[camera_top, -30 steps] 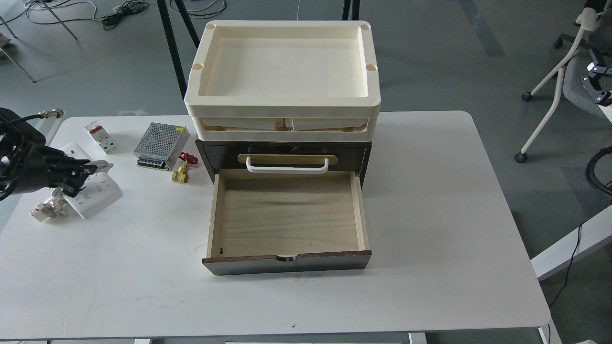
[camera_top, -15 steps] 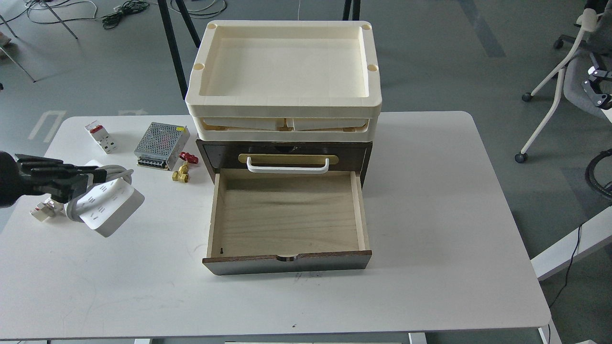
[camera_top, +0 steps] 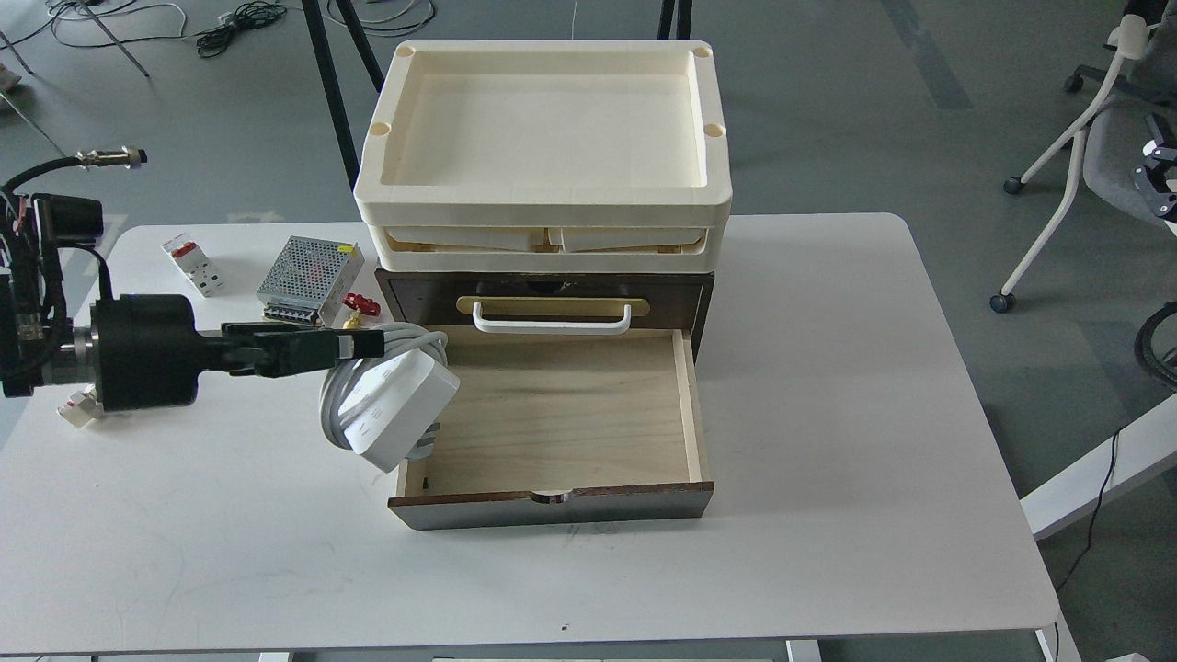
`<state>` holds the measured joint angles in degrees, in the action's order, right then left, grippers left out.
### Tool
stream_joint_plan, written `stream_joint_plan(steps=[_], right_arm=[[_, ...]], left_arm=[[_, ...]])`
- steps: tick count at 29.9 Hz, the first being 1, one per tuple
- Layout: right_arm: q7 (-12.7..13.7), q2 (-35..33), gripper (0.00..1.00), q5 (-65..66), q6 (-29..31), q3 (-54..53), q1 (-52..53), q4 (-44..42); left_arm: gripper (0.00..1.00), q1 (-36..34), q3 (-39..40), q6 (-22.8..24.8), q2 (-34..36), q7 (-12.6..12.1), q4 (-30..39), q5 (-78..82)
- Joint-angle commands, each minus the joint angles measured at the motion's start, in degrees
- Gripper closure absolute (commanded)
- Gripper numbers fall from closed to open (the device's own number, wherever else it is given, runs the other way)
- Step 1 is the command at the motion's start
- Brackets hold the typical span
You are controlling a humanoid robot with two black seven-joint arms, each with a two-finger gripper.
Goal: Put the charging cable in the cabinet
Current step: 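Carry the cable bundle over the open wooden drawer with the left gripper, then lower the cable into the drawer and open the left gripper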
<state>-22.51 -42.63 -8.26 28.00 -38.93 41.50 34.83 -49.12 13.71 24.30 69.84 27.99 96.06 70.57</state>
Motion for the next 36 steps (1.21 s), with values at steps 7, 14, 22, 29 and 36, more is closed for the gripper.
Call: stream_joint_plan(steps=[7,14,22,29,36], right_arm=[[0.01,0.00,0.00,0.00,0.00,-0.01,-0.89,-0.02],[0.01,0.00,0.00,0.00,0.00,-0.01,-1.07,-0.20],[0.01,0.09,0.00,0.00,0.00,-0.01,-1.42,-0.73],[-0.17,0.00,0.00,0.00,0.00,-0.01,-2.12,-0.64],[-0.17,0.00,0.00,0.00,0.00,-0.10,-2.47,-0.55]], left_arm=[[1.00,0.43,-0.43,-5.57,-12.70,0.01,-2.19,-8.17],[1.00,4.90,-0.79,-6.02,-20.44,0.01,-13.08,-7.99],[1.00,8.86,-1.05,-5.41,-26.60,0.01,-24.07,-6.76],[1.00,8.78,-0.61,-5.05,-29.85,0.01,-27.86,-7.46],[1.00,9.21,-0.79,-4.97,-31.17,0.01,-30.23,-8.17]])
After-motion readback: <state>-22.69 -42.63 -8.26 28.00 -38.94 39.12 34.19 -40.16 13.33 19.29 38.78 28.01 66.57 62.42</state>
